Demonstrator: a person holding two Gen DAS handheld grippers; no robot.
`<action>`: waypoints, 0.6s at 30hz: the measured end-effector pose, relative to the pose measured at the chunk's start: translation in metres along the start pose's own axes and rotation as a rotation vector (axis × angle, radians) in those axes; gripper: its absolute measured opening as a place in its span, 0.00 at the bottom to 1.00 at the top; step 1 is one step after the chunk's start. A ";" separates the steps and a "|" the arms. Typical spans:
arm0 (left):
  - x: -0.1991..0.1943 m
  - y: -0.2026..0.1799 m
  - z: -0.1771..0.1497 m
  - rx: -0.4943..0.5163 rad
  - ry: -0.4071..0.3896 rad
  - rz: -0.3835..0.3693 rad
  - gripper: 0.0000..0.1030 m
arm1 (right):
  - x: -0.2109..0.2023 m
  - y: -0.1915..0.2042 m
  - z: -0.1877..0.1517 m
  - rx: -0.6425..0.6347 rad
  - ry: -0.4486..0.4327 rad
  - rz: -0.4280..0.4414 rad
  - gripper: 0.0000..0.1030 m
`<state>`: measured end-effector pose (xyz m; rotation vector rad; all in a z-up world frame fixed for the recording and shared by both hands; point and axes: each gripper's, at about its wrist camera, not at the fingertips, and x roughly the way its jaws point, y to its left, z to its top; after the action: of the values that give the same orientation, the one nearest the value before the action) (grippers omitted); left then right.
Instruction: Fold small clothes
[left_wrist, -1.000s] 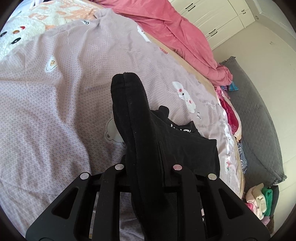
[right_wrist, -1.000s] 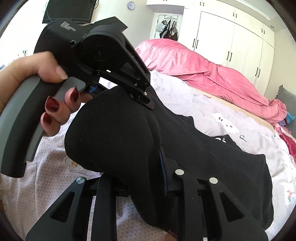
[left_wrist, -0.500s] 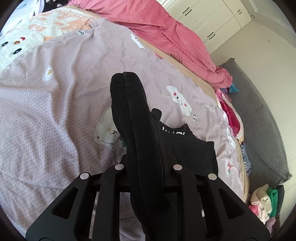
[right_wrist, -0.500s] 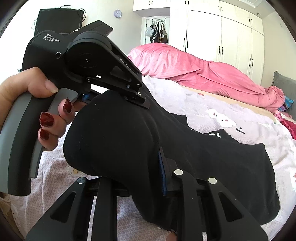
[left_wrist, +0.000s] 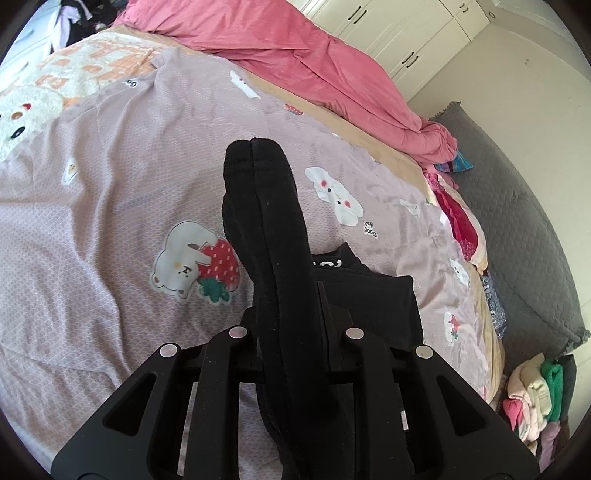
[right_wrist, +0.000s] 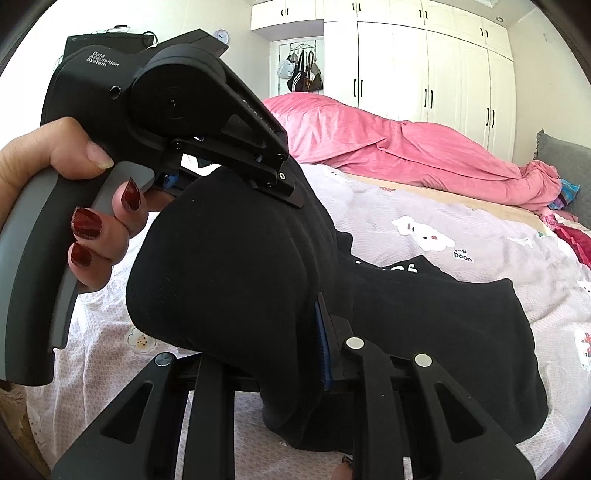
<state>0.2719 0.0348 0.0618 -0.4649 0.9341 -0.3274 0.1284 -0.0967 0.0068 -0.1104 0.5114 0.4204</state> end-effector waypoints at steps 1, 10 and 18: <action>0.001 -0.003 0.000 0.006 0.003 0.003 0.10 | 0.000 -0.003 0.001 0.007 0.001 0.001 0.19; 0.007 -0.024 0.001 0.036 0.023 0.025 0.10 | -0.007 -0.018 0.002 0.064 0.008 0.007 0.18; 0.020 -0.046 0.000 0.055 0.043 0.031 0.11 | -0.013 -0.036 0.001 0.112 0.027 0.016 0.18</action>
<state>0.2800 -0.0133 0.0720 -0.3940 0.9702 -0.3354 0.1336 -0.1337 0.0136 -0.0040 0.5616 0.4056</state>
